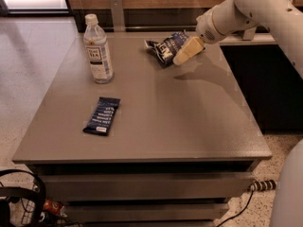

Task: Pick blue chip bag

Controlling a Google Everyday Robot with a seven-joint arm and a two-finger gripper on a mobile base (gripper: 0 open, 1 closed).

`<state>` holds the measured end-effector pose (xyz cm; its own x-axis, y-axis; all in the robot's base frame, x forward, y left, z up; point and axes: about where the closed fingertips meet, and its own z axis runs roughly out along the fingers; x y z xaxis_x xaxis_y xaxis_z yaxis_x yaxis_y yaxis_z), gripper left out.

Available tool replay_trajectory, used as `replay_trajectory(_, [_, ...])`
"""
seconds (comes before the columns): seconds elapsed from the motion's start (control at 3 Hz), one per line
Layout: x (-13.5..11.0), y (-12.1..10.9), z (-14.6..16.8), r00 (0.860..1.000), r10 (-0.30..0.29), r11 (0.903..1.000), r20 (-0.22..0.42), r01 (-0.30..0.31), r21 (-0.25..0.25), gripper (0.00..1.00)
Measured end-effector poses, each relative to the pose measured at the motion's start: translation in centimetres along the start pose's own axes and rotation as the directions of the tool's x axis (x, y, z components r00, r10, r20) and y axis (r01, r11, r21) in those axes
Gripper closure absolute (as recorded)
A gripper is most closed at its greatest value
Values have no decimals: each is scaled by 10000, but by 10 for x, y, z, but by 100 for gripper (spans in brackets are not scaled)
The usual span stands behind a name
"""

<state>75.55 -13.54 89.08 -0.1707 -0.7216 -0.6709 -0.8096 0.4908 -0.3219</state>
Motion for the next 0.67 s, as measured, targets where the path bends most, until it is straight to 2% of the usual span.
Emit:
replay_trajectory(0.33, [9, -9, 19, 9992, 393, 9992, 33, -393, 51, 0])
replay_trajectory(0.67, [12, -16, 41, 9956, 864, 9963, 367, -865, 15, 0])
